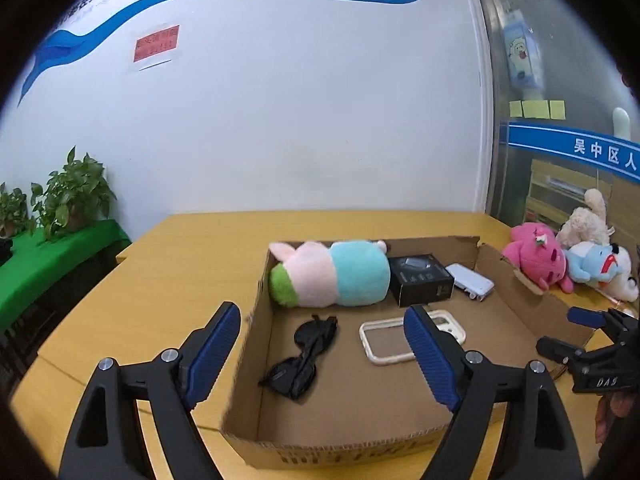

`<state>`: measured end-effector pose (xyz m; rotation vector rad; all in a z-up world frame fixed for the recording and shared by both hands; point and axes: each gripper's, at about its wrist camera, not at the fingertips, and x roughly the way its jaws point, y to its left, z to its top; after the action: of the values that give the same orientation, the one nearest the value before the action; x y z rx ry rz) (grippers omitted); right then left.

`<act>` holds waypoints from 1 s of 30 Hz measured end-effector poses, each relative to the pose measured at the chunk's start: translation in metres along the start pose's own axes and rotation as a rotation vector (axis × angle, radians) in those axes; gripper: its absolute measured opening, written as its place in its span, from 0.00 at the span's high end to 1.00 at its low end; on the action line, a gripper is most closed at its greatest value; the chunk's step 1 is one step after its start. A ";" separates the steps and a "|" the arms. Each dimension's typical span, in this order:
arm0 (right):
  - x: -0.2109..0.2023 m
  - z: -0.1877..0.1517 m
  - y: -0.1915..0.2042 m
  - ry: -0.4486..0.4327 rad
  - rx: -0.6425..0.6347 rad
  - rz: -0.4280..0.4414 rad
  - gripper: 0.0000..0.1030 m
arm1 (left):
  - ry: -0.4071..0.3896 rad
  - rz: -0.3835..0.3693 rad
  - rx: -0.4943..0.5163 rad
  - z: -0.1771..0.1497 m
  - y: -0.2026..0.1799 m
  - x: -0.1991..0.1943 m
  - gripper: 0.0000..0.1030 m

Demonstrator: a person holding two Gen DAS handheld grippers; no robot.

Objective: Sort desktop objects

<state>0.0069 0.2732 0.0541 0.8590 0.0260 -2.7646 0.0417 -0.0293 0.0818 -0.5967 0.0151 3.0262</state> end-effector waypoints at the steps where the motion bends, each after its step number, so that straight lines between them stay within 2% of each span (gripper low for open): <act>1: 0.004 -0.008 -0.003 -0.001 0.036 -0.011 0.00 | 0.004 0.015 0.012 -0.009 -0.004 0.006 0.18; 3: 0.006 -0.021 -0.011 -0.014 0.070 -0.044 0.00 | 0.020 0.035 0.033 -0.021 -0.012 0.015 0.18; 6: 0.011 -0.035 -0.015 -0.029 0.056 -0.104 0.00 | 0.056 0.039 0.025 -0.036 -0.017 0.026 0.18; 10: 0.012 -0.040 -0.014 -0.073 0.049 -0.114 0.00 | 0.104 0.070 0.004 -0.051 -0.017 0.045 0.18; 14: 0.015 -0.042 -0.014 -0.102 0.037 -0.111 0.00 | 0.063 0.101 0.016 -0.055 -0.022 0.040 0.16; 17: 0.013 -0.046 -0.012 -0.133 0.033 -0.114 0.00 | 0.069 0.096 0.018 -0.056 -0.022 0.041 0.13; 21: 0.014 -0.045 -0.011 -0.131 0.032 -0.114 0.00 | 0.076 0.084 0.021 -0.056 -0.023 0.043 0.08; 30: 0.015 -0.045 -0.010 -0.132 0.031 -0.116 0.00 | 0.077 0.085 0.019 -0.055 -0.022 0.044 0.08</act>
<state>0.0178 0.2837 0.0079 0.7014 0.0092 -2.9317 0.0238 -0.0058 0.0140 -0.7295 0.0744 3.0790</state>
